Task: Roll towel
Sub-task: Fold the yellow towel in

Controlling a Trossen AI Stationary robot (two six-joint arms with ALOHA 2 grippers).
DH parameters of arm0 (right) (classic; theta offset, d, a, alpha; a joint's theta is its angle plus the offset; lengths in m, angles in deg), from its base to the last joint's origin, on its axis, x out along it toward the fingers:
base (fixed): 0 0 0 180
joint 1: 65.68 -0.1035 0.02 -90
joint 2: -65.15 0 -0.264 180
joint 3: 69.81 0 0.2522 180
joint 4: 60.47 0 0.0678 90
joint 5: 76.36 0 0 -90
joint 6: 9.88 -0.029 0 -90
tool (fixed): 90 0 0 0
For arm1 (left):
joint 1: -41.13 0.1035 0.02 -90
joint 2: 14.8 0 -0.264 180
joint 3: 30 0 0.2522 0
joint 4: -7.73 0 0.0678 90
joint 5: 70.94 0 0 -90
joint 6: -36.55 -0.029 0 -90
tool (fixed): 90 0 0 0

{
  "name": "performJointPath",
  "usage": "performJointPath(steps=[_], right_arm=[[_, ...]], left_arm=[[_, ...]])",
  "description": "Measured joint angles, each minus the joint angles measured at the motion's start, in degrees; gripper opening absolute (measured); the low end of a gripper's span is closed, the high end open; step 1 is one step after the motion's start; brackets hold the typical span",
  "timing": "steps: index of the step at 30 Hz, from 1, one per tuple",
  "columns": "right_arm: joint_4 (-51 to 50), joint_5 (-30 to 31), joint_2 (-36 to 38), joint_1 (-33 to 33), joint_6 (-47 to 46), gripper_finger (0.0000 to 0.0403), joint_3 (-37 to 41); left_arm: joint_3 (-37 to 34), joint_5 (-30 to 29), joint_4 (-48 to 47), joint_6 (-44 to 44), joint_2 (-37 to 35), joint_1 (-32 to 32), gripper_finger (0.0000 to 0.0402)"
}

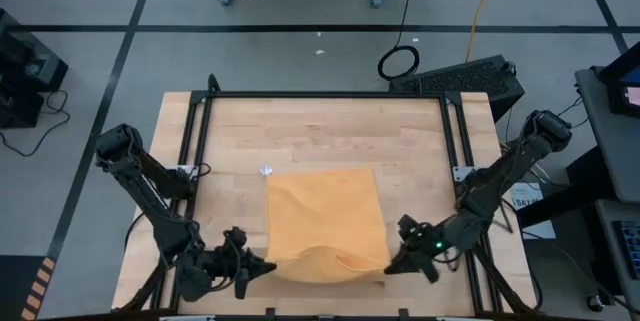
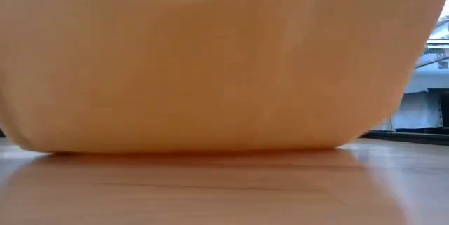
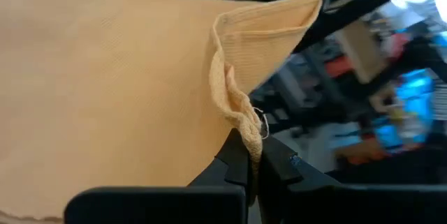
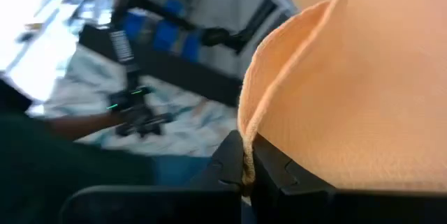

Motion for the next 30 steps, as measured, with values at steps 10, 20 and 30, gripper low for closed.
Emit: performJointPath(steps=[10, 20, 30], right_arm=[[-12.73, -8.03, 9.84, 1.55, 4.01, 0.0, -0.02], [-37.37, -2.17, 12.94, 6.92, 11.12, 0.0, 0.0], [-42.72, 0.06, 9.45, 13.68, 19.42, 0.0, 1.28]], left_arm=[[0.1, -0.33, 1.3, -9.77, -2.64, 2.11, 0.0008], [0.09, 0.45, -12.15, -9.68, -2.48, 9.67, 0.0008], [0.07, 8.47, -22.49, -6.65, -2.24, 12.96, 0.0008]])
